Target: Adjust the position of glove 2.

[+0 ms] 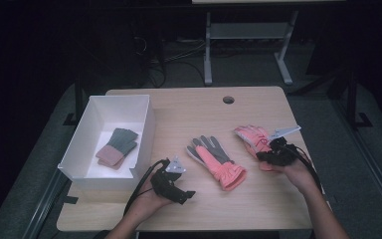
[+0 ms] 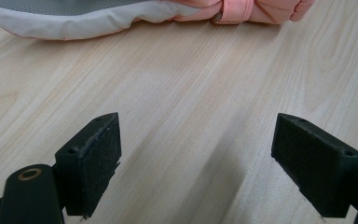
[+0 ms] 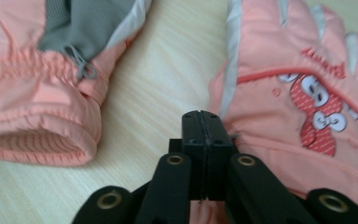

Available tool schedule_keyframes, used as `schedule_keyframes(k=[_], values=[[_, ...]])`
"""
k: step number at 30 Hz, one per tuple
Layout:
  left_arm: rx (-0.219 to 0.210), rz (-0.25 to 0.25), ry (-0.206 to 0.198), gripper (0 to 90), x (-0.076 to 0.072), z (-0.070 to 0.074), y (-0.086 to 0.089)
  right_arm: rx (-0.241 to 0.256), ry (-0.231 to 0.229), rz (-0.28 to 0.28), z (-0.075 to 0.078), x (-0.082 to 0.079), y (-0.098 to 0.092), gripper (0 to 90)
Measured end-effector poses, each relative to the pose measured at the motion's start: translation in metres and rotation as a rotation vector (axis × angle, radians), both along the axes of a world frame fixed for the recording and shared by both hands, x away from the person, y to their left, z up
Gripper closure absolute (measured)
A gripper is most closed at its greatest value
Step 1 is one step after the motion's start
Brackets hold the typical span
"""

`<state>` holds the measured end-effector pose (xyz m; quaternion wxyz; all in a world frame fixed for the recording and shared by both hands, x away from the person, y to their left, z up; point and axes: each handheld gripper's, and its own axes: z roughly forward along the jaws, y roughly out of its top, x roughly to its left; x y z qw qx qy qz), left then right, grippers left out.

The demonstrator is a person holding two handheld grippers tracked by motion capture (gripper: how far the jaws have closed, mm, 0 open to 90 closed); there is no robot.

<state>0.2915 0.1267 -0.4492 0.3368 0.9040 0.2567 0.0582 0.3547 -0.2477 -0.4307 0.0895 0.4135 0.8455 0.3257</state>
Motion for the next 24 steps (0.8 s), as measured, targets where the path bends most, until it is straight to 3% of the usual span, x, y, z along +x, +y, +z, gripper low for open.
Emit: schedule_keyframes(k=[3,5,8,18,21,24], values=[[-0.001,0.002,0.005,15.4,-0.001,0.000,0.000,0.037,-0.006,0.008,0.012,0.002,-0.004,79.2],[-0.016,0.011,0.012,15.4,-0.001,-0.001,-0.001,0.040,-0.022,-0.007,0.019,0.006,-0.009,74.6],[-0.012,0.009,0.017,15.4,0.000,-0.002,-0.001,0.030,-0.011,-0.045,0.022,0.017,-0.015,65.0],[-0.013,0.008,0.019,15.4,0.000,-0.002,0.000,0.029,0.058,-0.059,0.004,0.045,-0.023,50.7],[-0.013,0.011,0.021,15.4,0.000,-0.002,0.000,0.031,0.076,-0.047,-0.003,0.048,-0.023,49.1],[-0.011,0.010,0.017,15.4,0.000,-0.002,-0.001,0.004,0.080,-0.046,-0.010,0.049,-0.022,50.8]])
